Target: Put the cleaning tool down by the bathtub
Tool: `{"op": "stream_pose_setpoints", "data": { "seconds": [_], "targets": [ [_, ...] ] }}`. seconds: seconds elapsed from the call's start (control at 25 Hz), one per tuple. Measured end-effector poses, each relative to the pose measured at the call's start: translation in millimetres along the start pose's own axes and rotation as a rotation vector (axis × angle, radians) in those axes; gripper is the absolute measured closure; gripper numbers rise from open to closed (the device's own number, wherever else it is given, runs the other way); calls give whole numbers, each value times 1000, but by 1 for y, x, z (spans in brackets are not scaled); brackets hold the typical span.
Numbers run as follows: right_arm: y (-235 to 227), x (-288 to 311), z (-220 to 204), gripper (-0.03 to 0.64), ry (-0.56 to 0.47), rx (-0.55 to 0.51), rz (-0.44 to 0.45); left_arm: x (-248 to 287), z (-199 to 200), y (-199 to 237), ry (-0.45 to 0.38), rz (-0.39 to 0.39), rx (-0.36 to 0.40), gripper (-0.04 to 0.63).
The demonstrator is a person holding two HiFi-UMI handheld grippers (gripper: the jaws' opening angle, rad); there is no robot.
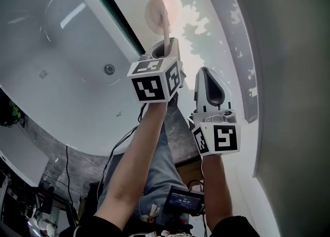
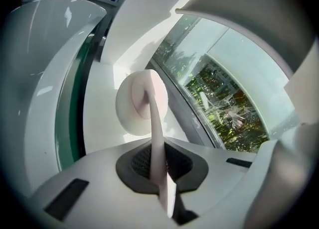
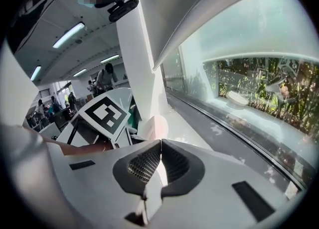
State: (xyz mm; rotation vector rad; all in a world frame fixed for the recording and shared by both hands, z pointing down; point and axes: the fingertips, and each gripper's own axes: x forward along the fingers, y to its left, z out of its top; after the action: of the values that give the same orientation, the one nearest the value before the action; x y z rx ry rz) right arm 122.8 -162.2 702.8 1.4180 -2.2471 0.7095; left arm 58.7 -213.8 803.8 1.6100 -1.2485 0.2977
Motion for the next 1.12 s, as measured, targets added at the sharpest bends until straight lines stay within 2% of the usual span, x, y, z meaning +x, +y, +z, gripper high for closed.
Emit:
{"op": "stream_pose_setpoints", "data": {
  "seconds": [0.12, 0.48, 0.72, 0.84, 0.92, 1.12],
  "targets": [
    [1, 1, -4, 591, 6, 44, 1, 9, -6, -2, 15, 0, -4, 580],
    [-7, -3, -15, 591, 27, 78, 12, 36, 1, 6, 10, 86, 93, 580],
    [-13, -8, -22, 591, 35, 90, 6, 53, -13, 3, 13, 14, -45, 580],
    [-15, -9, -23, 591, 36, 103, 15, 52, -9, 7, 16, 76, 38, 578],
    [-15, -8, -21, 591, 33, 106, 19, 53, -19, 11, 54, 120, 86, 578],
    [-15, -8, -19, 591, 31, 106, 18, 52, -27, 17, 71, 174, 125, 556]
  ]
}}
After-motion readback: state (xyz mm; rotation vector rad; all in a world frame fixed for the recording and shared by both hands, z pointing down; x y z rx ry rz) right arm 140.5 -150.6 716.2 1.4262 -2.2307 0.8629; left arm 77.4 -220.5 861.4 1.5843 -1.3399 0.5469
